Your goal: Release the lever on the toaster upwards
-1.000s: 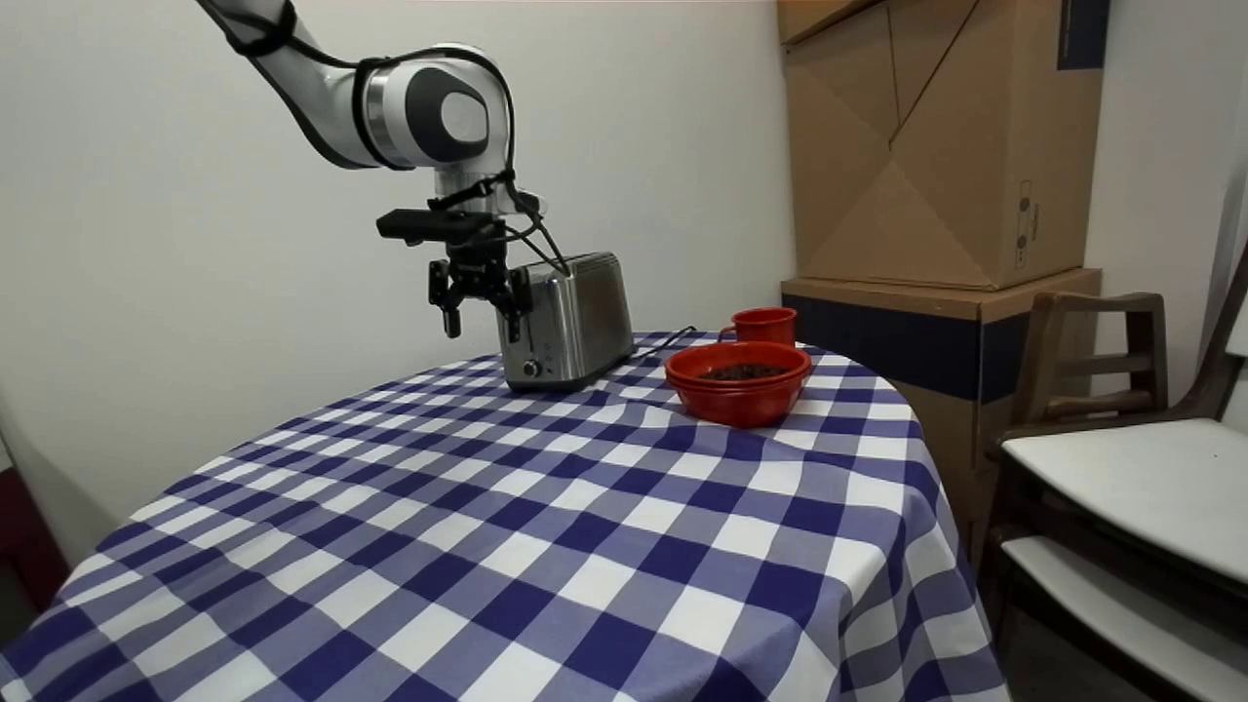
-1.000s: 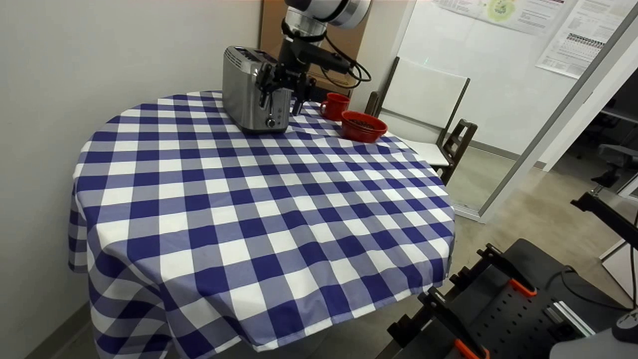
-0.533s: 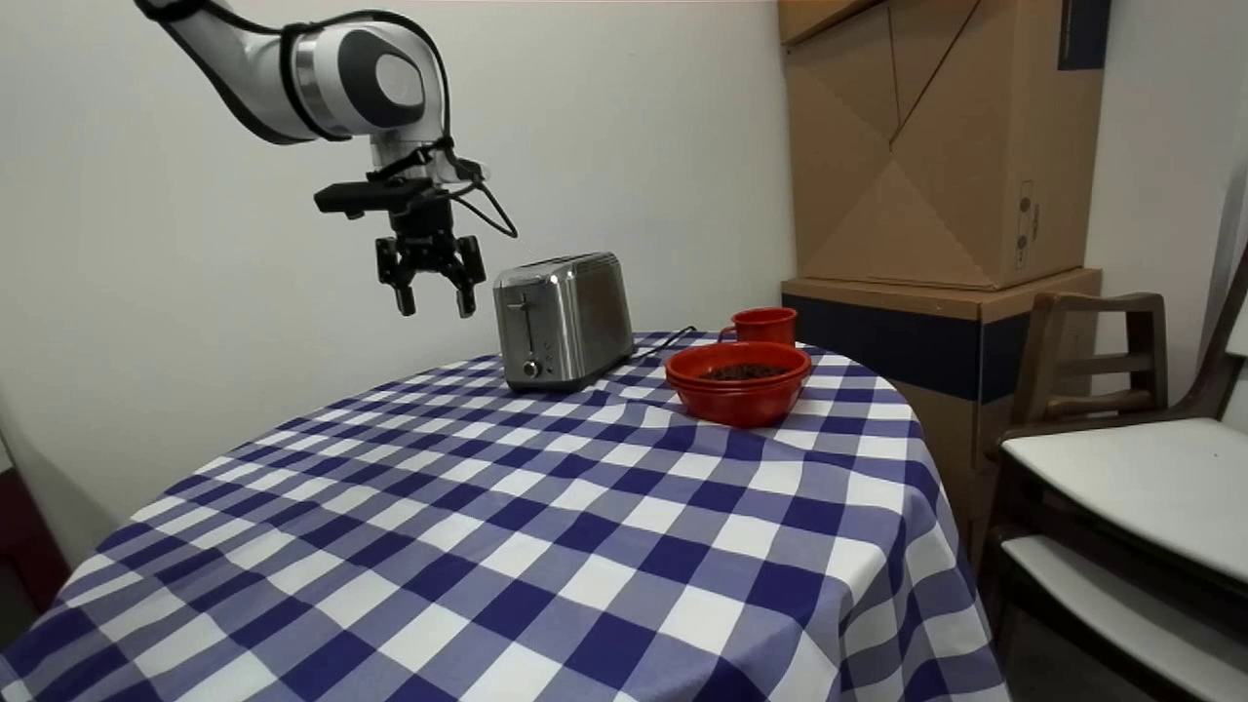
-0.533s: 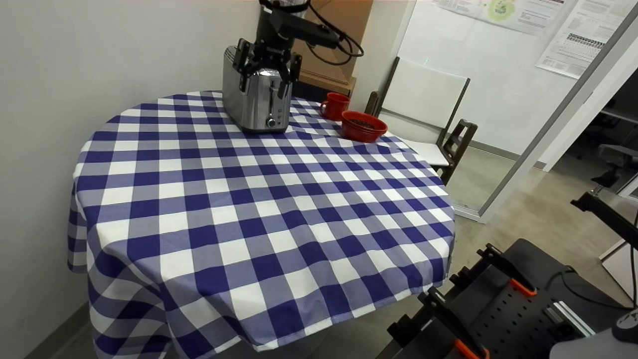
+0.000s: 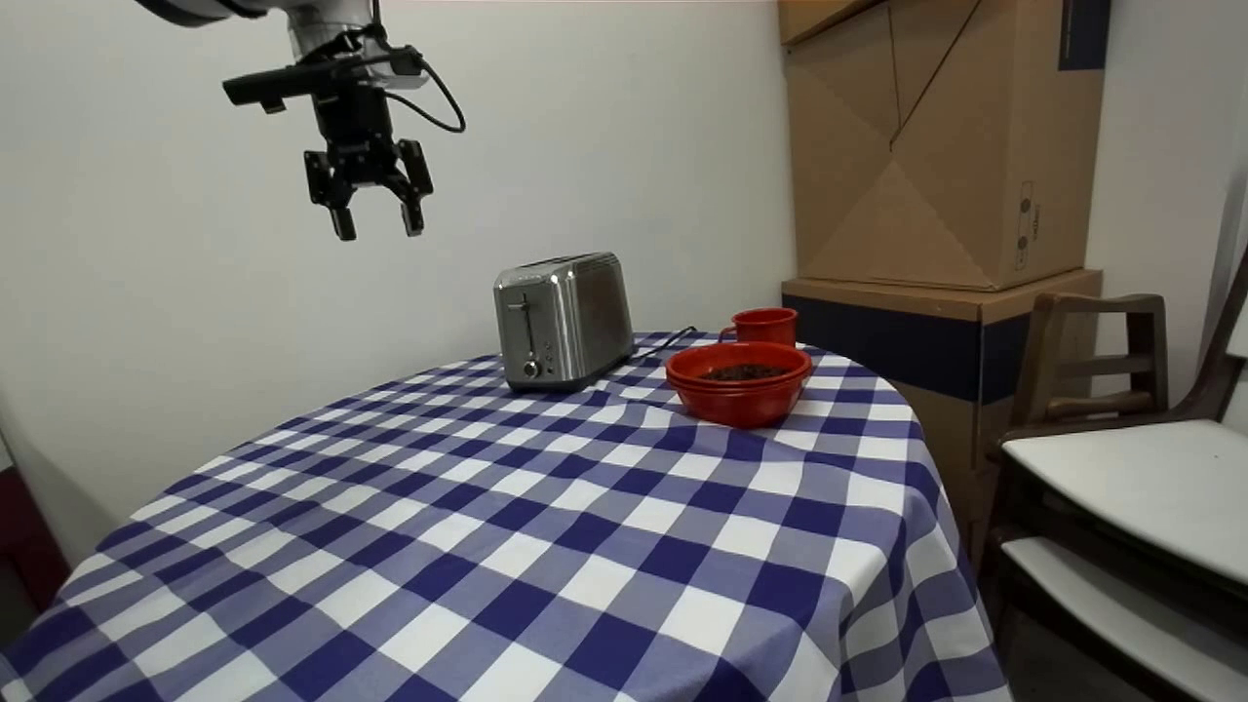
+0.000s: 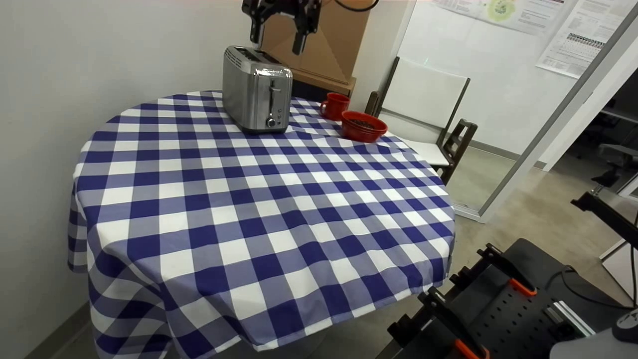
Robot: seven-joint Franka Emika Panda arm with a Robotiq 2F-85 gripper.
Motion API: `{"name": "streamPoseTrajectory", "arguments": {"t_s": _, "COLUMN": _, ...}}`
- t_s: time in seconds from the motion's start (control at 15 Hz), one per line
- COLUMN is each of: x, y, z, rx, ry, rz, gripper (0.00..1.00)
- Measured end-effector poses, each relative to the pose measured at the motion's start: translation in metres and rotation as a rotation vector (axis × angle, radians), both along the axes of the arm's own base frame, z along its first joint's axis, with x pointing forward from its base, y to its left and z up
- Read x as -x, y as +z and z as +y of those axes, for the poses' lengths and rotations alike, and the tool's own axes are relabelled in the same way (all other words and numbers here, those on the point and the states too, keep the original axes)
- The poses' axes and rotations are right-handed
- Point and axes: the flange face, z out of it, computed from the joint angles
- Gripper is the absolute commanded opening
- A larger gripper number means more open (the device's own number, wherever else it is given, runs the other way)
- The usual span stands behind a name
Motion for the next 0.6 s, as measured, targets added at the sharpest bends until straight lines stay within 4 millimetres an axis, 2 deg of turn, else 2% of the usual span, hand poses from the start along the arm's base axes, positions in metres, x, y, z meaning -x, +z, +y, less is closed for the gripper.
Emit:
{"name": "streamPoseTrajectory", "arguments": {"t_s": 0.33, "x": 0.028, "y": 0.046, "z": -0.009, "rx": 0.008, "ry": -0.003, "rz": -0.002, "gripper": 1.00}}
{"name": "streamPoseTrajectory", "arguments": {"t_s": 0.6, "x": 0.034, "y": 0.048, "z": -0.012, "rx": 0.010, "ry": -0.005, "rz": 0.000, "gripper": 1.00}}
